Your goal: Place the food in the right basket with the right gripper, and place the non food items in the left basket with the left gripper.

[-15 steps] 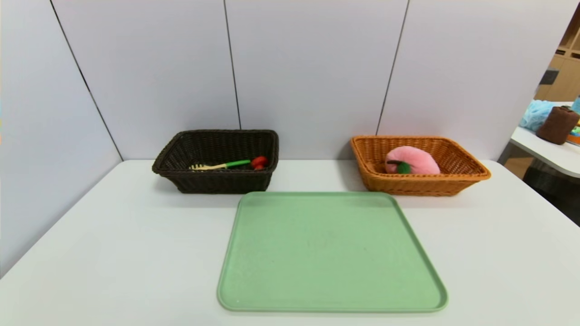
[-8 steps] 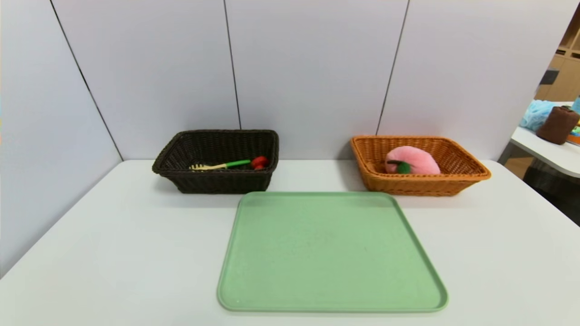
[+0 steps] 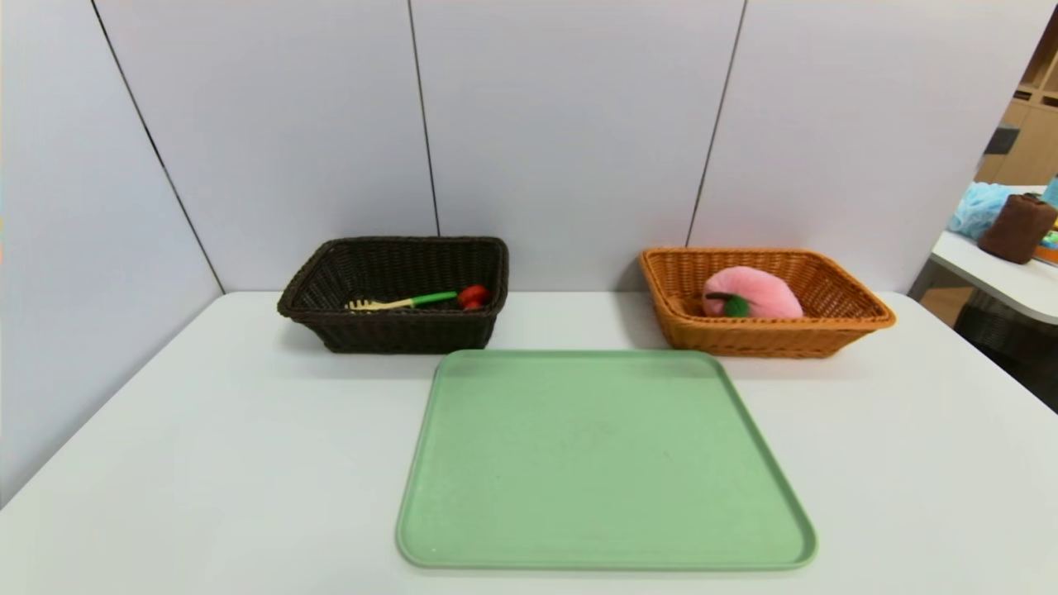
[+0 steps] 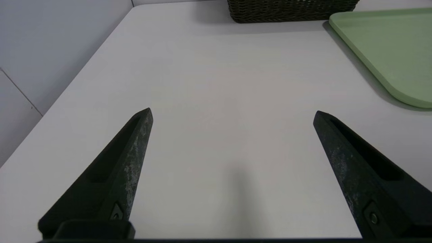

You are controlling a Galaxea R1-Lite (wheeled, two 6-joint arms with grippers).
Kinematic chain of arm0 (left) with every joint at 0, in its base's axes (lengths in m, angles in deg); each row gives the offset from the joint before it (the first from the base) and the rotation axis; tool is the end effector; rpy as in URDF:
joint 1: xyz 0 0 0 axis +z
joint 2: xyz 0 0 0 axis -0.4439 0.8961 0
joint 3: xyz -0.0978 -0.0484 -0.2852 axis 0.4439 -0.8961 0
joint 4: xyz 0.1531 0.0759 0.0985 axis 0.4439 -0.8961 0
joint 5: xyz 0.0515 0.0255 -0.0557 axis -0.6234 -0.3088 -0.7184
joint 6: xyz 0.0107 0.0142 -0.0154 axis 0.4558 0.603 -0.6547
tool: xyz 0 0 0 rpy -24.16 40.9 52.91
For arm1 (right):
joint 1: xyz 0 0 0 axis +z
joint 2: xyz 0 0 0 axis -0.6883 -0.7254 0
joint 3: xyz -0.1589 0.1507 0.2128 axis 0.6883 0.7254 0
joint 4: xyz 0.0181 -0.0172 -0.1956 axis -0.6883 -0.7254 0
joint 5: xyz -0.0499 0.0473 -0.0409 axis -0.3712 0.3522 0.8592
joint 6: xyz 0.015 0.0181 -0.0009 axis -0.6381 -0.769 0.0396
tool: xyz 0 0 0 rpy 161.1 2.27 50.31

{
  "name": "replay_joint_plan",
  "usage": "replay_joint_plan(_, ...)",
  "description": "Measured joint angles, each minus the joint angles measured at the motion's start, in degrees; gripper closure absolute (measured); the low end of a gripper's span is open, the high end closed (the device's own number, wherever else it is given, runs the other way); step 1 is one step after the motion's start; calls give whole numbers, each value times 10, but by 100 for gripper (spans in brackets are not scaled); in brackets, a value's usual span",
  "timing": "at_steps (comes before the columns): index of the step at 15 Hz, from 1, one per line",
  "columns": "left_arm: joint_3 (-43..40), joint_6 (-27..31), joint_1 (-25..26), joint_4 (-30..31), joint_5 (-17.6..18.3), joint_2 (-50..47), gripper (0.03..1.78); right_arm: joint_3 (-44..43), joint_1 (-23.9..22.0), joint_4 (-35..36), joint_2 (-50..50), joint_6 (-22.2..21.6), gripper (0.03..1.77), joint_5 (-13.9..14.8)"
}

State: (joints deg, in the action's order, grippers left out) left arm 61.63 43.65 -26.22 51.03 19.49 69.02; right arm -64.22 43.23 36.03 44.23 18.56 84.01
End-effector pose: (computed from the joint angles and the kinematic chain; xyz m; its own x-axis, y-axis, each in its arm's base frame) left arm -0.0197 0.0002 0.0746 0.9999 0.0069 -0.0077 -0.0067 0.9997 0.0239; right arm -0.0246 0.0006 0.0767 0.9963 0.0226 -0.0826 -0.0320 0.9928 -0.1151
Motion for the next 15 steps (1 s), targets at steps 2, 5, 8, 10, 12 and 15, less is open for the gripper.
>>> replay_joint_plan(2,0,-6,0,0,0,0,12,1,0,2,0,-15,10,2)
replay_joint_plan(5,0,-16,0,1,0,0,12,1,0,0,0,-46,10,4)
replay_joint_plan(8,0,-25,0,4,1,0,12,0,1,1,0,-67,10,17)
replay_joint_plan(10,0,-26,0,4,1,0,12,0,1,1,0,-67,10,16)
replay_joint_plan(12,0,-19,0,5,0,0,12,13,1,31,0,-50,10,13)
replay_joint_plan(15,0,-18,0,4,-1,0,12,29,1,74,0,-18,10,2)
